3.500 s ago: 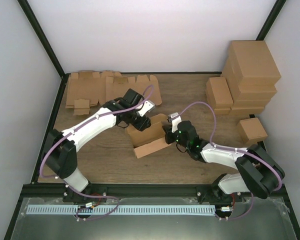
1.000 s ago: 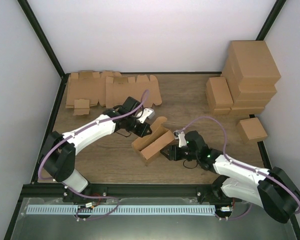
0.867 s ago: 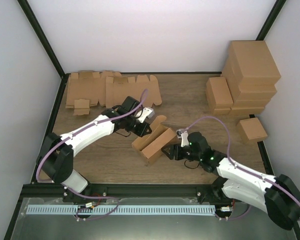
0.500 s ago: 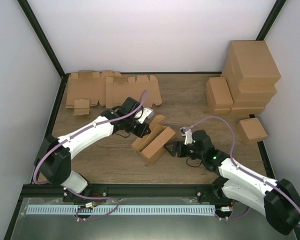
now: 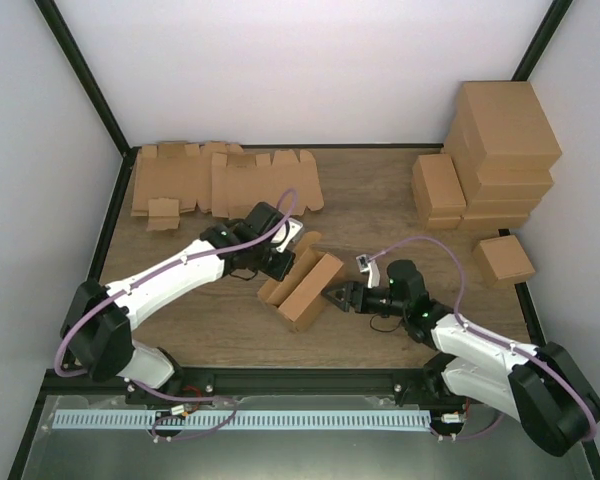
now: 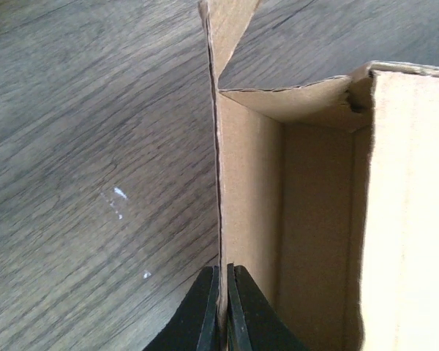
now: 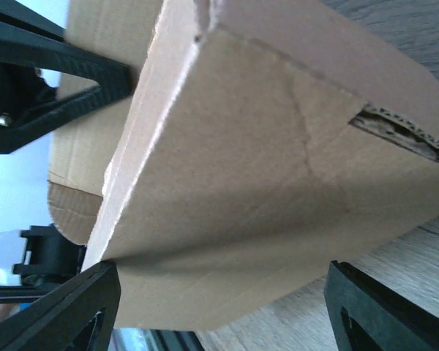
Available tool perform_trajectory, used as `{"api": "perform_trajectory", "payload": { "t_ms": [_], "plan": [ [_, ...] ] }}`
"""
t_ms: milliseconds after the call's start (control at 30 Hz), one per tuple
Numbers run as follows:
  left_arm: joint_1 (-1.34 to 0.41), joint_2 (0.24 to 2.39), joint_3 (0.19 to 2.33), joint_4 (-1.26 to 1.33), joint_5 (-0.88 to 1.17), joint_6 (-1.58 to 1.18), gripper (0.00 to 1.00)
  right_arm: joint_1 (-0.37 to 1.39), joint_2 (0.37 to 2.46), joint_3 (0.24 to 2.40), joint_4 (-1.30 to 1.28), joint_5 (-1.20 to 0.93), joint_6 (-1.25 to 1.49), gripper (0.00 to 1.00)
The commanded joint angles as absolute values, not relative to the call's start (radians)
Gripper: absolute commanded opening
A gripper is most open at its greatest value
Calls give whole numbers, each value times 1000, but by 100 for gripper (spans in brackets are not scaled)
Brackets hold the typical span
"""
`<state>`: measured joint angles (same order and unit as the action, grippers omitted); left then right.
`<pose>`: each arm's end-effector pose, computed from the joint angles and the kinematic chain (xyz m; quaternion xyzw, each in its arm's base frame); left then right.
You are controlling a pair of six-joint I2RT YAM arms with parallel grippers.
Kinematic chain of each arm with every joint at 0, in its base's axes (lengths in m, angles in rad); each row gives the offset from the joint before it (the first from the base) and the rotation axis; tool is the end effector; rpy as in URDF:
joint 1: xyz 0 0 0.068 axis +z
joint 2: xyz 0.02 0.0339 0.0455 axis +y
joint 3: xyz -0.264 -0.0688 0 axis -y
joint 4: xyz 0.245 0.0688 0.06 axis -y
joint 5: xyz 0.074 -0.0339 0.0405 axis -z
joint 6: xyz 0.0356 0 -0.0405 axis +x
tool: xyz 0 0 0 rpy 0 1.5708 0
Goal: Fold the paper box
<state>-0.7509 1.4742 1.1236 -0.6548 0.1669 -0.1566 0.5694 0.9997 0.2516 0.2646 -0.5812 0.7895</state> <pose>0.2180 -0.2115 0.2563 0.3024 0.9082 -0.1938 0.2148 0.1491 0.1187 0.1647 -0.0573 0.8313 0.5022 0.2314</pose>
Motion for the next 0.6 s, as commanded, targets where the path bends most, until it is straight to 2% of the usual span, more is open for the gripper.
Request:
{"api": "perform_trajectory", "payload": {
  "t_ms": [0, 100, 267, 567],
  "plan": [
    [-780, 1456, 1132, -689, 56, -183, 5, 558, 1000, 241, 407, -628, 867, 82],
    [-792, 1445, 1135, -690, 32, -190, 5, 558, 1018, 253, 379, -607, 863, 83],
    [-806, 1434, 1143, -693, -23, -197, 5, 558, 1096, 266, 319, -586, 847, 71],
    [-867, 1419, 1127, -655, 13, -222, 6, 558, 1119, 258, 446, -611, 902, 66]
  ]
}}
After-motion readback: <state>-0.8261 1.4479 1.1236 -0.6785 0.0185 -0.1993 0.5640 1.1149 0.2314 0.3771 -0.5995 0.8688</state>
